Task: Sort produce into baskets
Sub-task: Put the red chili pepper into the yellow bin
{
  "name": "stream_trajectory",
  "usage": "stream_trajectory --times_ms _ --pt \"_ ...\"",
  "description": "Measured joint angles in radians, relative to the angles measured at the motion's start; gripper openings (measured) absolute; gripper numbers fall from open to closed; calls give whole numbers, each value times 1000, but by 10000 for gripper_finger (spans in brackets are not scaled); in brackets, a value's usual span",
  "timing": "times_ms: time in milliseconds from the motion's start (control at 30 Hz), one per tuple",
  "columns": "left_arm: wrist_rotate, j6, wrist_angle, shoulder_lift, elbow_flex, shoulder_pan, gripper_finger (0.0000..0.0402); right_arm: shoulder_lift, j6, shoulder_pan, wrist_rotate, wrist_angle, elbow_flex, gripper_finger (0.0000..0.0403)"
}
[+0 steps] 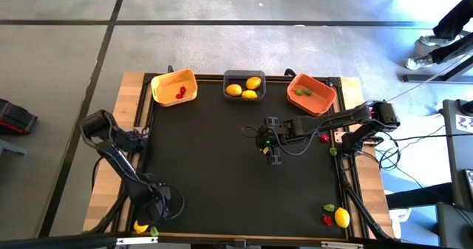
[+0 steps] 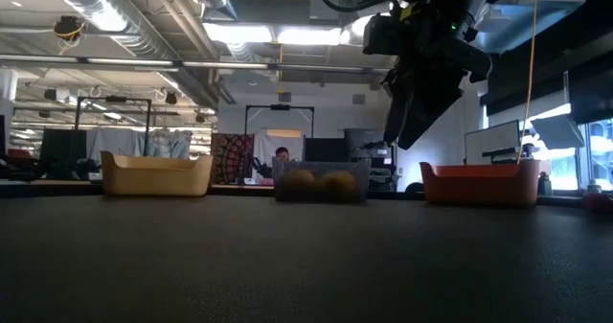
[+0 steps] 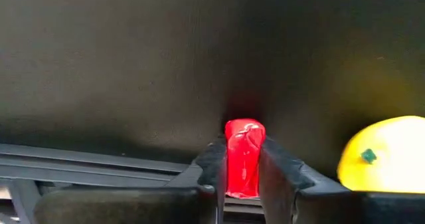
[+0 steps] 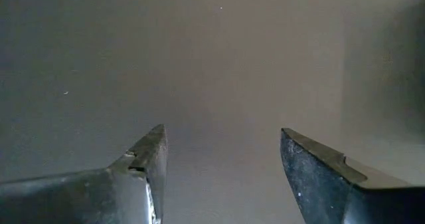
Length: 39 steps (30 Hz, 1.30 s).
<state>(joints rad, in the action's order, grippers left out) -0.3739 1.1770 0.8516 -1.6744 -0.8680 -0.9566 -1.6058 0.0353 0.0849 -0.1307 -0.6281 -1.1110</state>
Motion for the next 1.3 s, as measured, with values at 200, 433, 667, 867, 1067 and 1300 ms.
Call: stream_trajectory --times_ms 200,433,667,867,1067,1300 --pt "75 -15 4 86 0 59 64 0 -1 0 0 0 0 225" --pt "242 -46 18 234 -1 170 63 0 -5 0 10 2 0 225" --pt "502 -198 61 372 -1 303 71 0 -5 0 10 2 0 225" --pt "631 -344 59 456 -1 440 72 0 -5 0 10 -3 0 225" --pt "701 -513 56 512 -1 603 72 0 -8 0 -72 -11 0 225" --pt "724 -722 48 544 -1 833 72 0 -4 -1 -157 -35 0 225"
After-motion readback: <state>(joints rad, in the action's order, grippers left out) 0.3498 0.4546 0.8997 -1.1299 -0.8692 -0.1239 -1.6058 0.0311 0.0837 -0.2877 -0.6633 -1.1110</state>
